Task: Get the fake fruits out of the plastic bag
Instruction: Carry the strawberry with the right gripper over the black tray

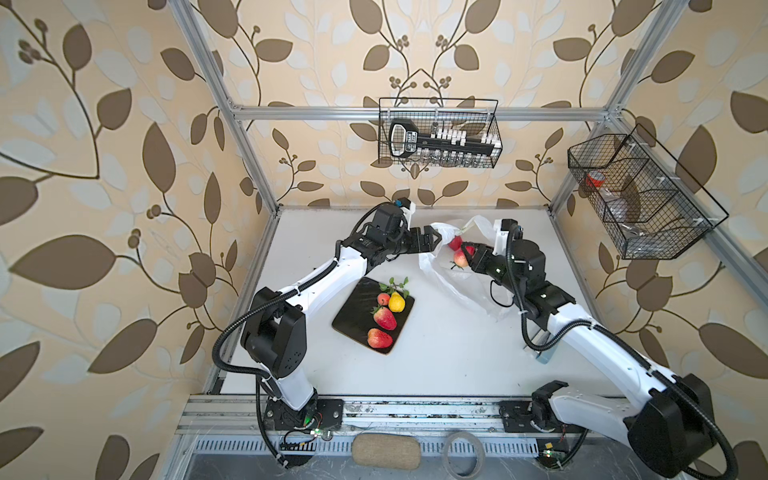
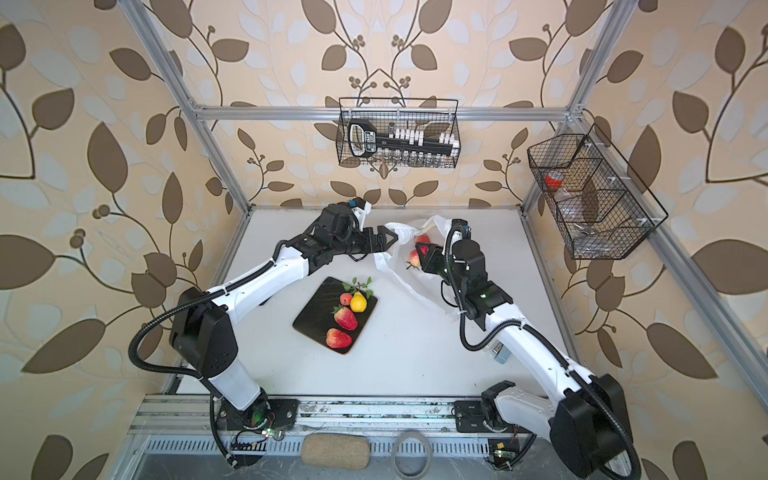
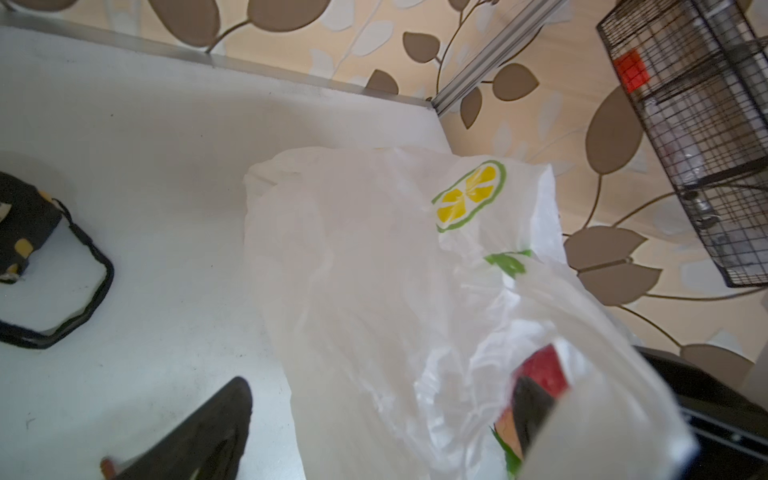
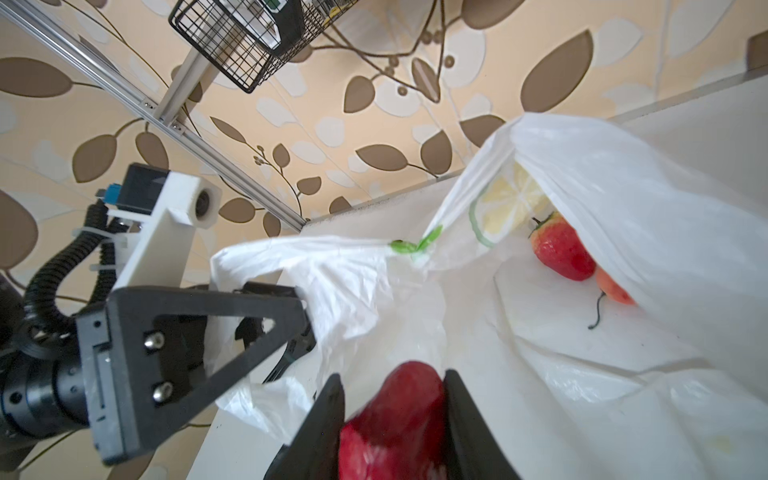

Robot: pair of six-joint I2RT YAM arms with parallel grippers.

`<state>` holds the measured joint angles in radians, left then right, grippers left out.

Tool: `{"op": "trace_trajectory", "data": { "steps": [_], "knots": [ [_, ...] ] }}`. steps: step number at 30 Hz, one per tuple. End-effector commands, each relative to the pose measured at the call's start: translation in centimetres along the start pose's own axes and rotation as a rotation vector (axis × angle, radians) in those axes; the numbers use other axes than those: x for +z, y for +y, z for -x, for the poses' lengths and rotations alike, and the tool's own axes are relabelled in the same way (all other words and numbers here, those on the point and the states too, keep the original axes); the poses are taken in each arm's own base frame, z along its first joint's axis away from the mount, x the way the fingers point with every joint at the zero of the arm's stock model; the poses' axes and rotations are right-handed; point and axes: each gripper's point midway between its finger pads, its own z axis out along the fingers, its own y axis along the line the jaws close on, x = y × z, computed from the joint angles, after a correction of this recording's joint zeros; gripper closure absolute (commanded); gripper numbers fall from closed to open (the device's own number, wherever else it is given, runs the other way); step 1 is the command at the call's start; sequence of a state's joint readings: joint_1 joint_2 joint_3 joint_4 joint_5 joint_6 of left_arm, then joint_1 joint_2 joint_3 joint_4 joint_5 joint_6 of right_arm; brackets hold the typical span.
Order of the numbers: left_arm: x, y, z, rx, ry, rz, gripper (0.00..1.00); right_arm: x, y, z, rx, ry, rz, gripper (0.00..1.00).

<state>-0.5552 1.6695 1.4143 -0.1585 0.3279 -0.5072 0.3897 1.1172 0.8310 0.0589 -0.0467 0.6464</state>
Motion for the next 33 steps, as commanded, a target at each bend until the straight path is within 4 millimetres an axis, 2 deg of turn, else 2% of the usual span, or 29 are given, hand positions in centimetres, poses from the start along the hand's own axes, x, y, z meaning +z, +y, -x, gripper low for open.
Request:
{"op": "trace_trajectory", "data": {
  "steps": [1,8,12,13,16,18,21,25,26,30,33],
  "knots": [
    [-2.5,-3.0,1.4,0.076,-0.057,-0.103,0.01,-2.1,-1.2,-0.4,-0.007,0.025,-0.064,0.66],
    [-5.3,-4.5,1.9,0.096,-0.097,-0.127,0.01,-6.4,-0.3,1.5,-0.033,-0.001,-0.088,0.66],
    [-7.0,-4.6,2.3,0.094,-0.133,-0.103,0.01,-8.3,0.6,3.0,-0.061,-0.027,-0.087,0.67],
    [-8.6,-5.2,2.8,0.099,-0.166,-0.102,0.01,-8.7,0.8,3.4,-0.069,-0.03,-0.087,0.67],
    [-10.5,-4.4,3.5,0.07,-0.221,-0.021,0.01,-9.8,1.9,4.9,-0.097,-0.05,-0.077,0.67],
    [-12.2,-3.2,4.2,0.035,-0.283,0.063,0.01,-10.3,2.8,5.9,-0.119,-0.061,-0.06,0.67],
    [-15.2,-0.3,4.9,-0.044,-0.392,0.235,0.01,-10.7,4.6,7.3,-0.146,-0.064,-0.02,0.67],
    [-18.3,5.6,4.3,-0.209,-0.411,0.455,0.01,-10.1,7.5,8.7,-0.173,-0.055,0.066,0.67],
    [-18.9,6.8,4.0,-0.242,-0.412,0.485,0.01,-9.8,8.2,8.8,-0.179,-0.046,0.089,0.67],
    [-21.1,9.1,3.1,-0.288,-0.444,0.556,0.01,-8.3,12.0,8.3,-0.202,-0.013,0.19,0.67],
    [-22.8,10.0,2.8,-0.31,-0.477,0.599,0.01,-6.6,15.7,6.4,-0.226,0.033,0.276,0.67]
  ]
}}
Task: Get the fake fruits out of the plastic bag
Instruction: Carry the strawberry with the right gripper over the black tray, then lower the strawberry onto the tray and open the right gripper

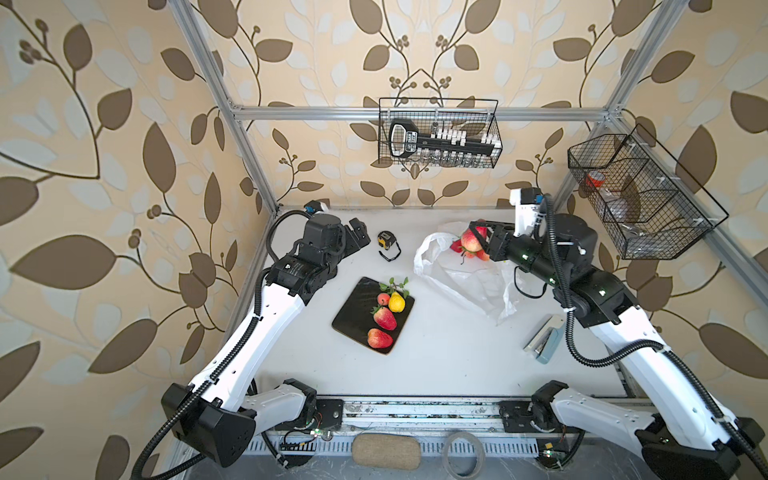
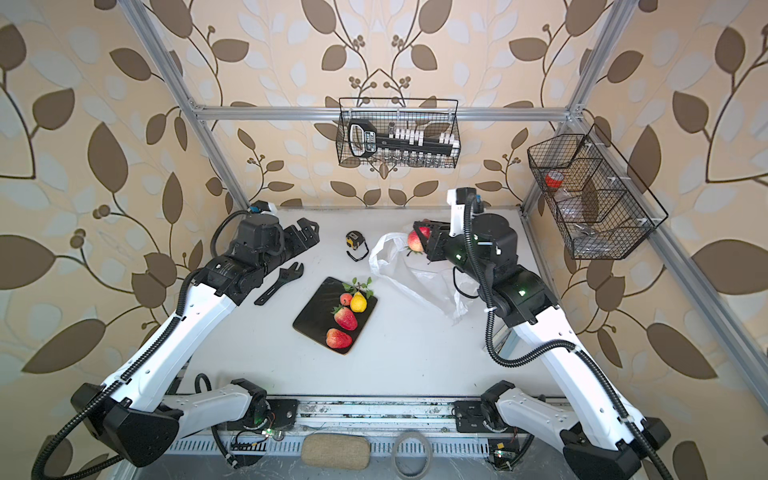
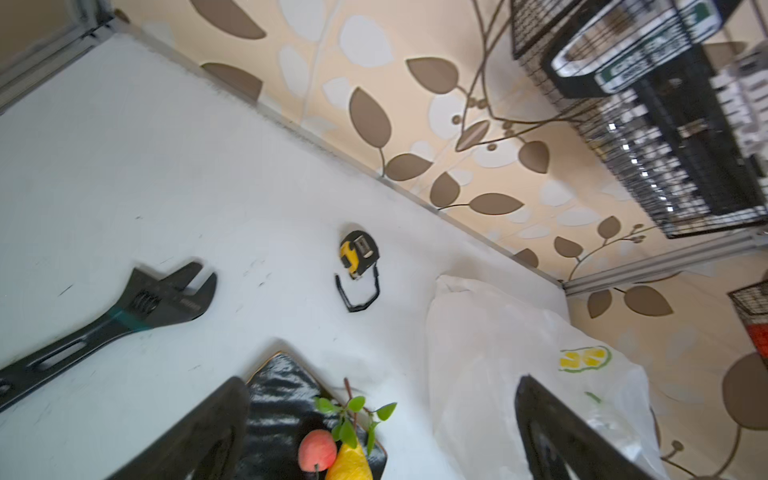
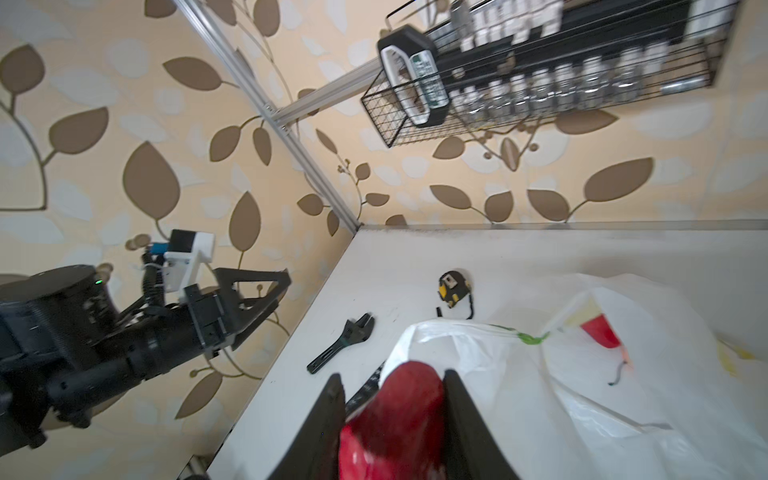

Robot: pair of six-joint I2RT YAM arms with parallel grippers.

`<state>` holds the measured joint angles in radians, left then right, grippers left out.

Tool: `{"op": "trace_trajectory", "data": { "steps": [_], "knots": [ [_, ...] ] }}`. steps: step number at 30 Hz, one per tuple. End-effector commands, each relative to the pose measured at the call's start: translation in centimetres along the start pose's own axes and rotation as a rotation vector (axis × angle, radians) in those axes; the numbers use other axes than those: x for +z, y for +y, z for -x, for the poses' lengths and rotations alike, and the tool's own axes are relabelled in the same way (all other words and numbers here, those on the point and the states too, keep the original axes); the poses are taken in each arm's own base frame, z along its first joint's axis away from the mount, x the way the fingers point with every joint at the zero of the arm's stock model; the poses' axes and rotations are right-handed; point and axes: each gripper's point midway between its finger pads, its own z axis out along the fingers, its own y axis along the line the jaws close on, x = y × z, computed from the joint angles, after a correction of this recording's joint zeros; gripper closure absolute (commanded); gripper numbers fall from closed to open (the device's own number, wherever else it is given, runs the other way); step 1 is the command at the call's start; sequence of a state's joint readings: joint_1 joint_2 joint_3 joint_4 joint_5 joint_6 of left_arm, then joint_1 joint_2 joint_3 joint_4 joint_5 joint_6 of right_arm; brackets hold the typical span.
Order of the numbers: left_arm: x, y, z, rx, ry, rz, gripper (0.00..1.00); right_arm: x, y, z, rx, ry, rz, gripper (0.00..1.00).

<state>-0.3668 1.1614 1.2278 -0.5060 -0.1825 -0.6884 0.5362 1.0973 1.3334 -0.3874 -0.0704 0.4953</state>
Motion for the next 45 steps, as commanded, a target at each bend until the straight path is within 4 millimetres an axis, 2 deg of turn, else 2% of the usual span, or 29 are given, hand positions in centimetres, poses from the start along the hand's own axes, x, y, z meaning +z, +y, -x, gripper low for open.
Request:
{"op": "trace_trajectory", "data": {
  "steps": [1,5,7,10,16,22,25,30,38,40,42,45],
  "knots": [
    [-2.4,2.2,1.4,-0.05,-0.078,0.074,0.01,2.2,4.7,-0.8,-0.049,0.026,0.127,0.68],
    [-4.5,4.1,2.0,-0.06,-0.133,0.134,0.01,6.4,10.5,-5.3,-0.113,0.133,0.247,0.67],
    [-5.5,5.7,2.2,-0.058,-0.17,0.194,0.01,8.6,12.5,-8.1,-0.155,0.202,0.297,0.67],
    [-7.3,8.1,2.4,-0.057,-0.222,0.279,0.01,11.6,14.4,-12.2,-0.2,0.31,0.356,0.67],
    [-10.5,10.4,2.6,-0.032,-0.258,0.366,0.01,16.5,15.4,-20.1,-0.276,0.437,0.371,0.66],
    [-12.6,11.7,1.7,-0.017,-0.23,0.392,0.02,20.1,14.4,-28.2,-0.291,0.581,0.37,0.66],
    [-12.8,12.1,1.1,-0.011,-0.207,0.401,0.03,21.4,13.8,-31.1,-0.292,0.633,0.367,0.65],
    [-12.0,12.1,0.1,-0.011,-0.161,0.394,0.03,22.8,12.7,-34.7,-0.277,0.697,0.352,0.65],
    [-10.8,11.6,-0.4,-0.013,-0.132,0.371,0.03,24.5,10.4,-38.2,-0.303,0.75,0.299,0.62],
    [-10.5,11.3,-0.6,-0.005,-0.119,0.359,0.04,24.7,10.2,-38.6,-0.311,0.759,0.293,0.57],
    [-10.3,11.2,-0.8,-0.006,-0.111,0.351,0.04,24.8,10.1,-38.5,-0.318,0.756,0.288,0.48],
    [-10.0,11.2,-1.0,-0.006,-0.104,0.345,0.04,24.6,10.5,-37.5,-0.324,0.737,0.293,0.34]
  ]
}}
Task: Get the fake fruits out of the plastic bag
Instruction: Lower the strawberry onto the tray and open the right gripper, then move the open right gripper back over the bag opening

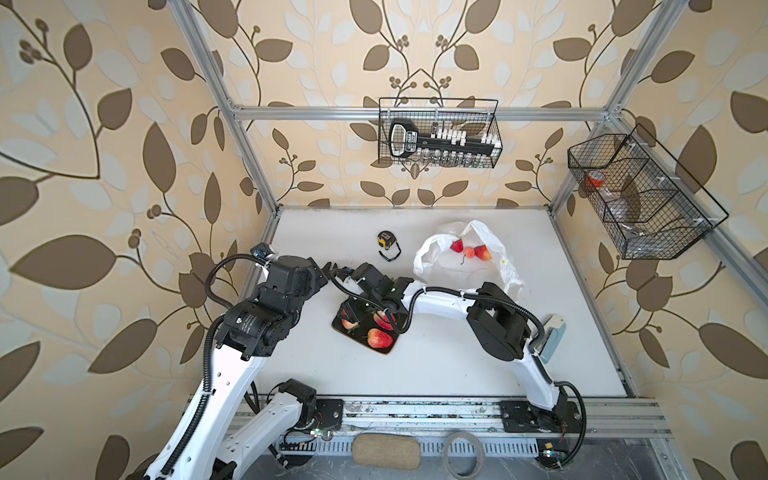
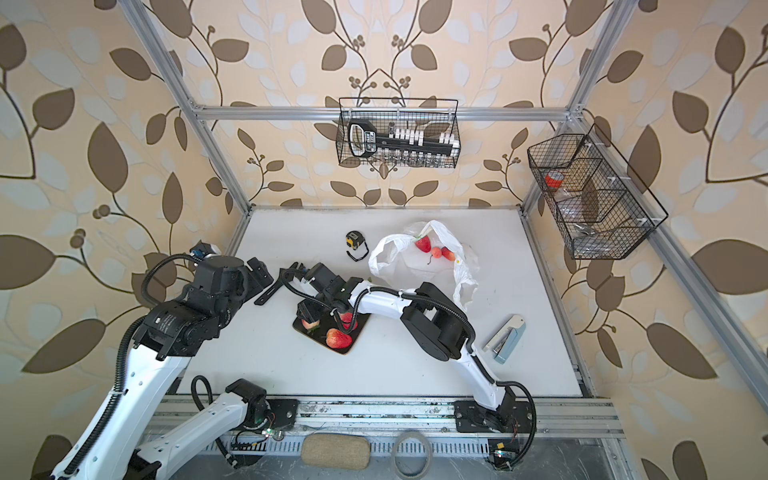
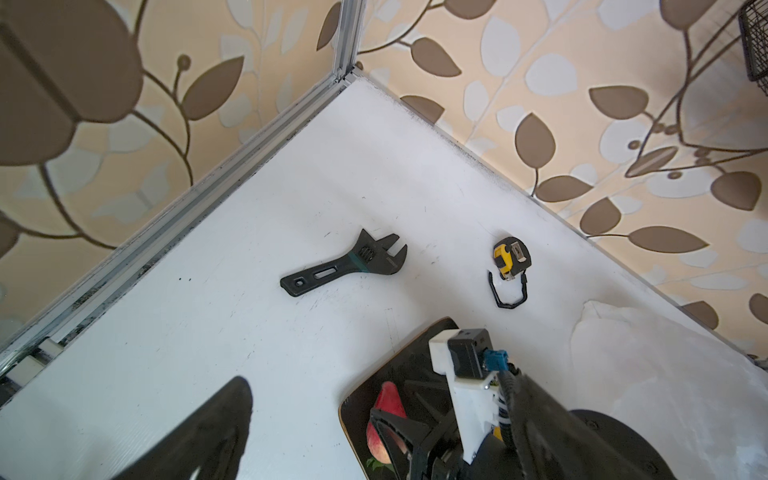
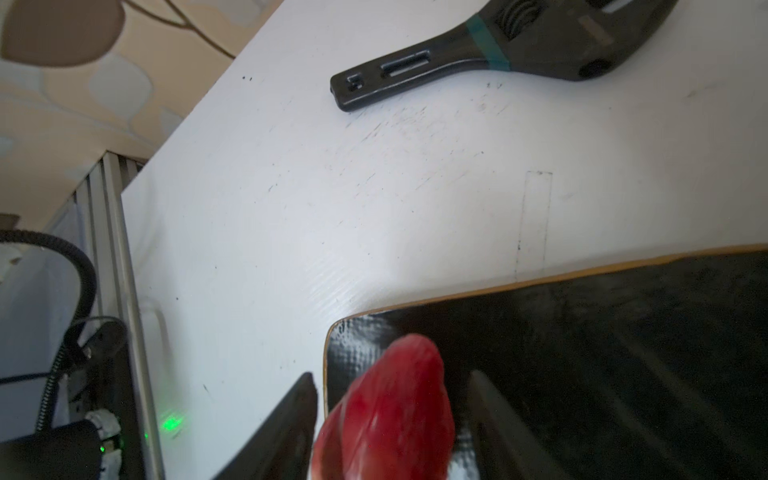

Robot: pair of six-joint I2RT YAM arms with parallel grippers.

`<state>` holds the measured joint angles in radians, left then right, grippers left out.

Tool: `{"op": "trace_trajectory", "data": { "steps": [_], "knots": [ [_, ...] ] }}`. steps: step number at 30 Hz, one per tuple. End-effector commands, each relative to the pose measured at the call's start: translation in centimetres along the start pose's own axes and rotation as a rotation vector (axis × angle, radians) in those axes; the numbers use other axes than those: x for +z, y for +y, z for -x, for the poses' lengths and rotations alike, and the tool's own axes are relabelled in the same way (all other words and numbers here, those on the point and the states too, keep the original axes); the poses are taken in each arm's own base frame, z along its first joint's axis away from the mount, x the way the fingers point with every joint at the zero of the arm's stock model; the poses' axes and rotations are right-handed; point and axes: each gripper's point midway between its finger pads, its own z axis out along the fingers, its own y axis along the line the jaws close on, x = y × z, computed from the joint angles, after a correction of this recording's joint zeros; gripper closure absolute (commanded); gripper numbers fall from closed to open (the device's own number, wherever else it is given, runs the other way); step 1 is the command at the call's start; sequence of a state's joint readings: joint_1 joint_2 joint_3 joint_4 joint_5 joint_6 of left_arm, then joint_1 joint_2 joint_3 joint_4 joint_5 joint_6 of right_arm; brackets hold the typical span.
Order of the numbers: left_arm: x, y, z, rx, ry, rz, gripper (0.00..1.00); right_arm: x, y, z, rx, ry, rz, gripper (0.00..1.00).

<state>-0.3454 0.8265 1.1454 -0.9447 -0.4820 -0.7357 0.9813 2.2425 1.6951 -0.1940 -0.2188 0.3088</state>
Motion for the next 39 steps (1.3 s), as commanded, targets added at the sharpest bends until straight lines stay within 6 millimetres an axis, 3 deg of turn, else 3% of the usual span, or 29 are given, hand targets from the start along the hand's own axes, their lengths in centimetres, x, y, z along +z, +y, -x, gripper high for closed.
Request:
{"op": "trace_trajectory", "data": {
  "steps": [1,5,9,16,22,25,31,36,39],
  "knots": [
    [0.2,-0.1,0.0,-0.008,-0.006,-0.007,0.04,-0.8,0.5,1.7,-0.024,-0.036,0.003,0.31],
    [0.4,-0.7,0.2,0.009,-0.009,-0.026,0.03,-2.0,0.6,2.4,-0.029,-0.058,0.008,0.23],
    [0.4,-1.4,0.6,0.025,-0.02,-0.054,0.01,-5.1,1.9,5.1,-0.043,-0.139,0.022,0.17],
    [0.0,-2.5,1.3,0.024,-0.05,-0.119,0.01,-14.4,5.5,9.6,-0.121,-0.329,0.078,0.16],
    [-0.1,-4.9,1.7,0.061,-0.055,-0.221,0.01,-22.9,6.4,9.5,-0.163,-0.46,0.053,0.18],
    [0.1,-6.9,1.5,0.089,-0.034,-0.298,0.01,-26.2,4.3,8.3,-0.122,-0.481,-0.029,0.21],
    [0.9,-11.0,0.7,0.118,0.044,-0.436,0.01,-32.2,-3.0,4.7,0.023,-0.484,-0.285,0.28],
    [1.5,-15.6,-1.8,0.141,0.18,-0.599,0.02,-34.3,-7.8,1.5,0.019,-0.402,-0.456,0.32],
    [0.6,-19.1,-4.1,0.225,0.238,-0.705,0.02,-35.1,-10.3,-0.1,-0.077,-0.338,-0.579,0.33]
  ]
}}
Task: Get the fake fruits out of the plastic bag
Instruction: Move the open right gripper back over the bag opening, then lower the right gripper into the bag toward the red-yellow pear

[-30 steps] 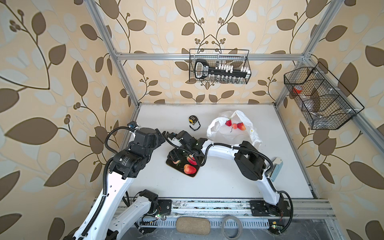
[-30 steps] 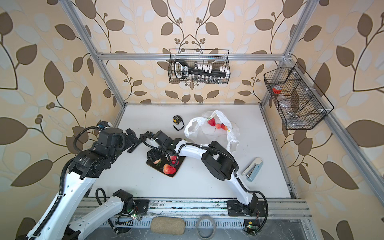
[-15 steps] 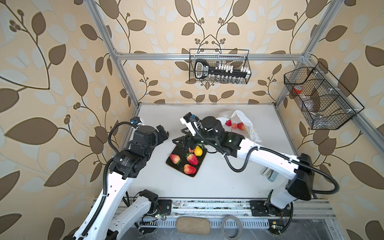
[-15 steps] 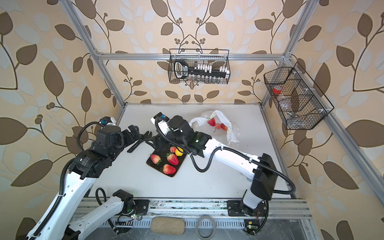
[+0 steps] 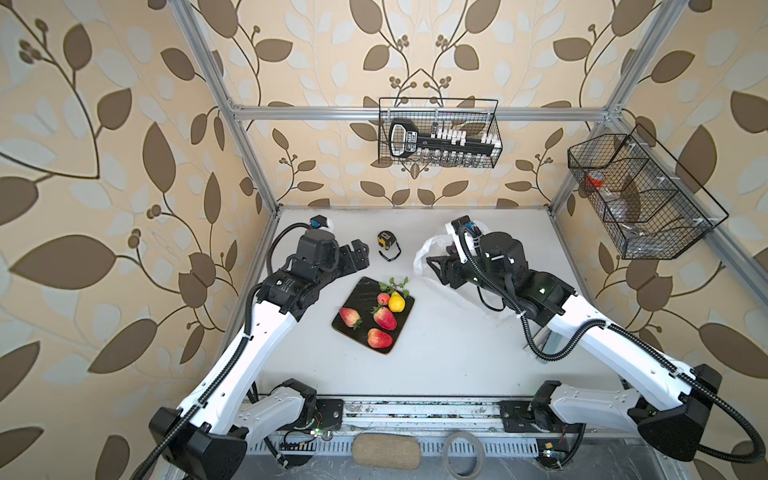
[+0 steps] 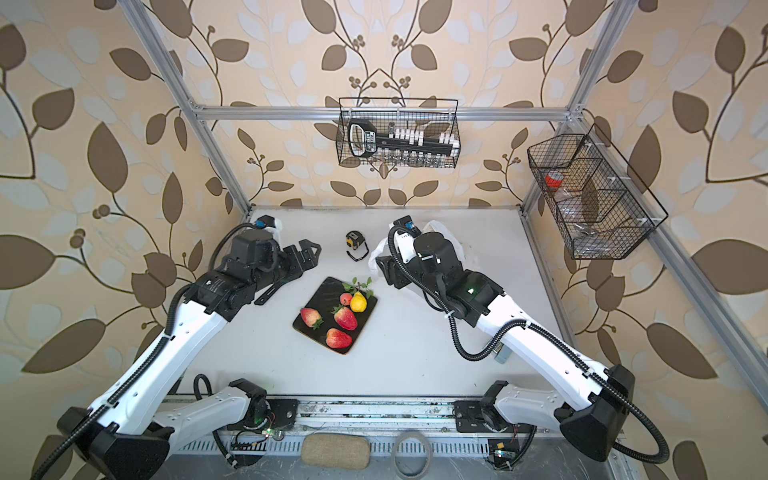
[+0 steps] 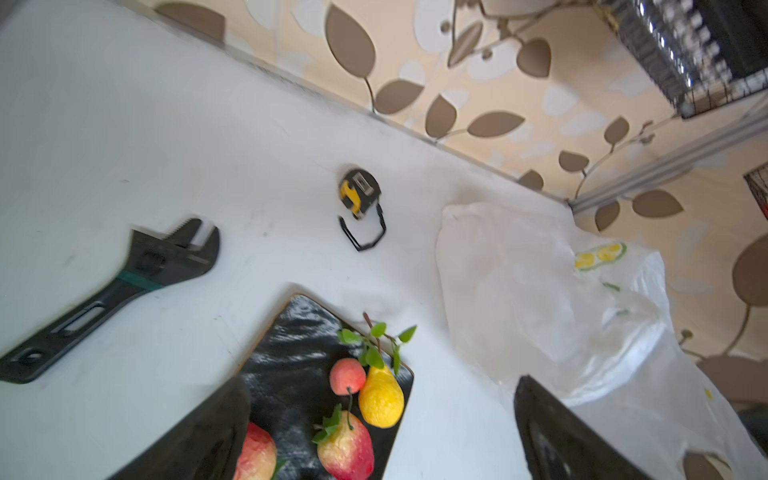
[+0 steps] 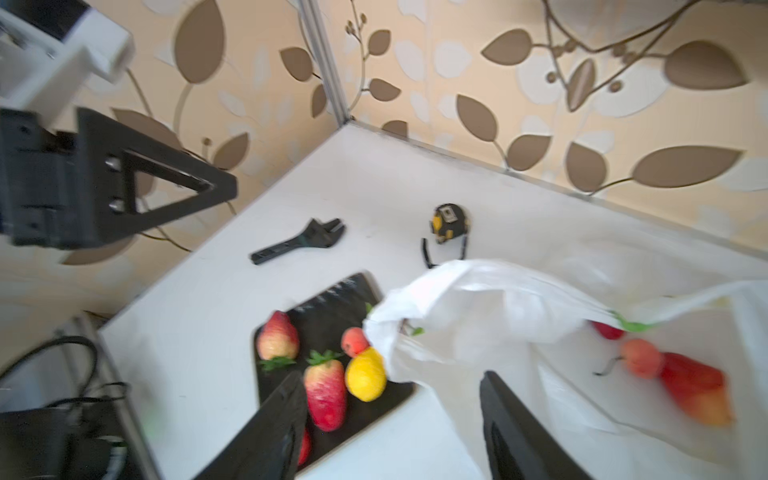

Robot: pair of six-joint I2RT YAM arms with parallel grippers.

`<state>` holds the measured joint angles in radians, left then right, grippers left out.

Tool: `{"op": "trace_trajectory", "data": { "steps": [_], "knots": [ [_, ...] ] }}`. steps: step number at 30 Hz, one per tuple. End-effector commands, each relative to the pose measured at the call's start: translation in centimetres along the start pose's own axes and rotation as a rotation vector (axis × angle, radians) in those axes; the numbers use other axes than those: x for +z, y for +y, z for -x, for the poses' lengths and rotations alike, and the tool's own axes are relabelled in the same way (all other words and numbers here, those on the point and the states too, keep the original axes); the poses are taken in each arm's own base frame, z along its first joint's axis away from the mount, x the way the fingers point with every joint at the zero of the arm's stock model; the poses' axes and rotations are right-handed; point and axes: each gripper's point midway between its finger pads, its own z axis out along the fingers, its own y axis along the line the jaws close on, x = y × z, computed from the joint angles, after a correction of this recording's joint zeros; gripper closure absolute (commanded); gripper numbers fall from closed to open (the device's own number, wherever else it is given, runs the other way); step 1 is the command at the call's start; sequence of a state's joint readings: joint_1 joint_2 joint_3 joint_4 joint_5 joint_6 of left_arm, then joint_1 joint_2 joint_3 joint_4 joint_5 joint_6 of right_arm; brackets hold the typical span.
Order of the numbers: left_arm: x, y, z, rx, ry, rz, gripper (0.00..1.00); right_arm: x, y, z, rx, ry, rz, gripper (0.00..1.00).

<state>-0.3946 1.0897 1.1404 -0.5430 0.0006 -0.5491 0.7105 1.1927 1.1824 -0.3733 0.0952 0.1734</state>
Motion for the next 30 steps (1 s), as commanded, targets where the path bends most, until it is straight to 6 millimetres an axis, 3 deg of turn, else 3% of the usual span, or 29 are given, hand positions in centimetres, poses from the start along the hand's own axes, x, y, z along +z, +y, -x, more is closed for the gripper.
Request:
{"op": "trace_trajectory", "data": {
  "steps": [1,3,7,11,16,18,21,26,30],
  "knots": [
    [-0.4,-7.4,0.2,0.099,0.023,-0.26,0.02,0.0,-4.3,-3.8,-0.177,0.118,-0.149,0.34],
    [0.4,-9.8,-1.2,0.117,0.081,-0.335,0.02,0.6,-7.1,-5.5,-0.244,0.148,-0.199,0.35],
    [2.2,-13.4,-3.5,0.157,0.133,-0.41,0.02,1.2,-10.5,-6.1,-0.331,0.104,-0.261,0.36],
    [4.5,-13.8,-4.8,0.179,0.173,-0.39,0.03,2.0,-11.4,-7.8,-0.479,0.131,-0.266,0.36],
    [6.0,-15.0,-5.4,0.244,0.202,-0.412,0.06,2.6,-11.5,-10.3,-0.696,0.173,-0.246,0.37],
    [7.7,-14.9,-6.3,0.263,0.231,-0.4,0.08,2.6,-11.9,-10.7,-0.754,0.178,-0.261,0.37],
    [9.0,-15.1,-6.5,0.277,0.237,-0.4,0.17,2.7,-12.5,-11.2,-0.785,0.199,-0.277,0.38],
    [10.2,-15.9,-6.5,0.282,0.243,-0.419,0.48,4.0,-13.1,-12.8,-0.804,0.24,-0.289,0.4],
    [10.1,-16.6,-6.0,0.291,0.231,-0.436,0.67,5.3,-14.3,-13.4,-0.786,0.268,-0.326,0.4]
  ]
}}
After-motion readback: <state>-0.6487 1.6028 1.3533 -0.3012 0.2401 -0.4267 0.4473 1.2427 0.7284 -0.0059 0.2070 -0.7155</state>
